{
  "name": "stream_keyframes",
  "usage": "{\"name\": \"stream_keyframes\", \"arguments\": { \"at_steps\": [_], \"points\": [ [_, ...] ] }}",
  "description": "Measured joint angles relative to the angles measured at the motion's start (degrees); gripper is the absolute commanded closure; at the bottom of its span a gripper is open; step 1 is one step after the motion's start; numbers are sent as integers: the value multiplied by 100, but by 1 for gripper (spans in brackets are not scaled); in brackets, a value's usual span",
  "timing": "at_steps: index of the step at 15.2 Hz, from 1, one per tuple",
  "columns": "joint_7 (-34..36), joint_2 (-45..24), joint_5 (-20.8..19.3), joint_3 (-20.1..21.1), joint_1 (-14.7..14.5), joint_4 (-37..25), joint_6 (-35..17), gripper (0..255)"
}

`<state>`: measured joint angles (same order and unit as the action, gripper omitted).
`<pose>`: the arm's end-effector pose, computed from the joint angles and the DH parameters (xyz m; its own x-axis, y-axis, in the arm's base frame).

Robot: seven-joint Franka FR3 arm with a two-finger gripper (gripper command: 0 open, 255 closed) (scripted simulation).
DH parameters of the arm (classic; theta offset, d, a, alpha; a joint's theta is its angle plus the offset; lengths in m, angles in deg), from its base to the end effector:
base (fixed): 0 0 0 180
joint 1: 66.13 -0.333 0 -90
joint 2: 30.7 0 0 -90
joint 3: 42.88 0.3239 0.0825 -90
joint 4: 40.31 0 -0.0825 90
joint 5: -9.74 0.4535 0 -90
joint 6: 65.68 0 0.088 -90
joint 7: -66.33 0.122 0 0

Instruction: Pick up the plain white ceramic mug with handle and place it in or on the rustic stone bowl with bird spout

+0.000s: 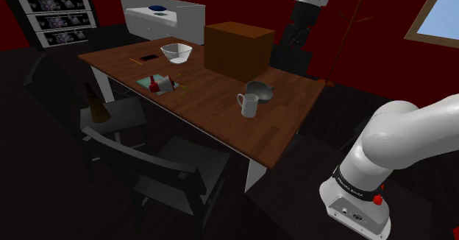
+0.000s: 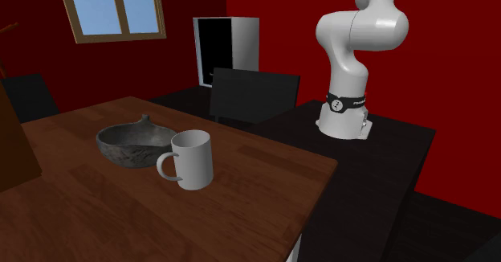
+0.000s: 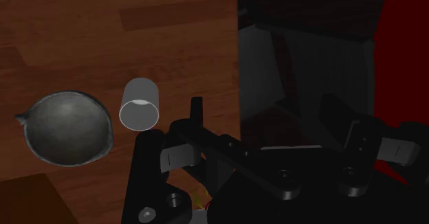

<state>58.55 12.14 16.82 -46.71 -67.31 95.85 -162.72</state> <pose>0.3937 -0.0083 0.5674 0.9926 0.0875 0.0843 0.1000 -0.9824 -0.1580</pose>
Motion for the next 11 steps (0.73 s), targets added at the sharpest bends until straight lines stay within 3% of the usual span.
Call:
{"name": "stream_keyframes", "arguments": {
  "at_steps": [3,11],
  "points": [
    [-87,-125,-36,-8,-10,107,-213,0],
    [-749,-1229,-290,-196,-32,517,-1641,0]
  ]
}}
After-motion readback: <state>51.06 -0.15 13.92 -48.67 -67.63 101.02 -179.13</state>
